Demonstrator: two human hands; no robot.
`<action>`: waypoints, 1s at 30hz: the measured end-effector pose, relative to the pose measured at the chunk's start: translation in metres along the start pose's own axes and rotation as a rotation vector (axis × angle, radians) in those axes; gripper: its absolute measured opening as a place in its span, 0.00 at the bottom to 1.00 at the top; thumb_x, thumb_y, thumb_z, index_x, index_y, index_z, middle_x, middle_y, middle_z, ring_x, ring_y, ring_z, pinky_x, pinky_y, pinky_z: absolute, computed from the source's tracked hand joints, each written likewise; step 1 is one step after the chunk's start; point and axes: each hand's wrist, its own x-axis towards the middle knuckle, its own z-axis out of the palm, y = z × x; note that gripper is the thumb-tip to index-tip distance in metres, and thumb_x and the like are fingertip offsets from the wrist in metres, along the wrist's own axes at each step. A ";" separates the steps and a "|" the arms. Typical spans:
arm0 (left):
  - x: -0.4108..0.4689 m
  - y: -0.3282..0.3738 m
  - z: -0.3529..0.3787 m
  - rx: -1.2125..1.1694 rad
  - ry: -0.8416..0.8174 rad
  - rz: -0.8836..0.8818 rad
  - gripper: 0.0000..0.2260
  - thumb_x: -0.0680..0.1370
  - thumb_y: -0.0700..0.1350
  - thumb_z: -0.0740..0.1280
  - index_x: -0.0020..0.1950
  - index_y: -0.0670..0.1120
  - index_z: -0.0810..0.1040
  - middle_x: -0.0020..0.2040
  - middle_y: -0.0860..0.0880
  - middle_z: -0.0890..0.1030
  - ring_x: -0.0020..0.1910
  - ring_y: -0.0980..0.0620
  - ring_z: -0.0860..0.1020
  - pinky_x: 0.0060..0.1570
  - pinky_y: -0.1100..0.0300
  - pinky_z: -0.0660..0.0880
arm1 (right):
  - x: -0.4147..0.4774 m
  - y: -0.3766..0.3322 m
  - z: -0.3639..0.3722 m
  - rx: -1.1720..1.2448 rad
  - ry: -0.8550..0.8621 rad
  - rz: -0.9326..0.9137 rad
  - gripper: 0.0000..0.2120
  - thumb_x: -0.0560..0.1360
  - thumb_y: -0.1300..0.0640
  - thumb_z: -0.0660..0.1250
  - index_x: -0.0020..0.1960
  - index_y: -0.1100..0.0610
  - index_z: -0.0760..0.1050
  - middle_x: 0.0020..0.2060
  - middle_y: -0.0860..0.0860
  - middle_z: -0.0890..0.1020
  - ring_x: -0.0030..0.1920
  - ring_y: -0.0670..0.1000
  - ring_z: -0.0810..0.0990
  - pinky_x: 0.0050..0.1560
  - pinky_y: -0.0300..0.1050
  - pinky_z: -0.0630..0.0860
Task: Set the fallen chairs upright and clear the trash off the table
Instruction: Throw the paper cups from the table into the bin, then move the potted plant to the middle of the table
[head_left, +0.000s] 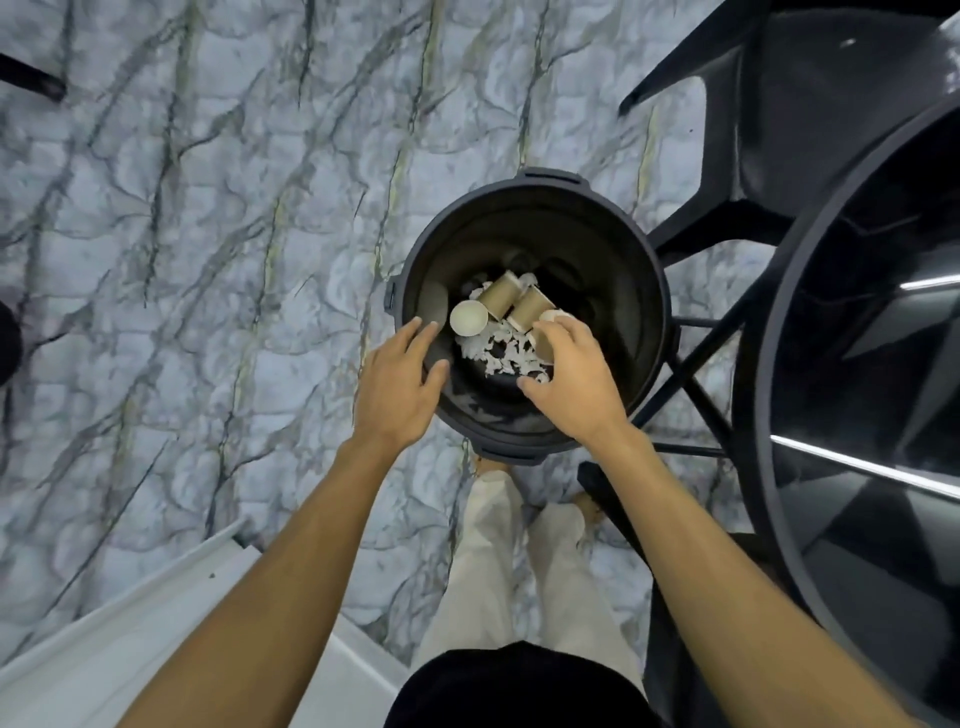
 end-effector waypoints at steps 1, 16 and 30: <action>0.000 0.001 -0.004 -0.007 0.004 0.000 0.22 0.82 0.51 0.60 0.76 0.48 0.66 0.77 0.46 0.66 0.75 0.44 0.65 0.73 0.45 0.60 | 0.001 -0.004 -0.004 0.003 0.008 0.002 0.29 0.72 0.54 0.73 0.71 0.55 0.68 0.70 0.53 0.67 0.68 0.55 0.69 0.64 0.51 0.71; -0.004 0.097 -0.084 0.152 0.135 0.298 0.21 0.83 0.50 0.60 0.75 0.48 0.69 0.77 0.46 0.66 0.76 0.47 0.63 0.73 0.45 0.58 | -0.051 -0.047 -0.100 -0.161 0.250 -0.048 0.24 0.78 0.48 0.65 0.72 0.53 0.68 0.74 0.53 0.67 0.75 0.55 0.60 0.72 0.57 0.62; -0.019 0.276 -0.030 0.328 0.025 0.770 0.21 0.82 0.52 0.58 0.75 0.49 0.69 0.76 0.46 0.66 0.76 0.48 0.62 0.75 0.46 0.55 | -0.171 0.069 -0.181 0.003 0.569 0.314 0.23 0.79 0.49 0.65 0.72 0.53 0.69 0.74 0.51 0.67 0.76 0.53 0.59 0.73 0.54 0.60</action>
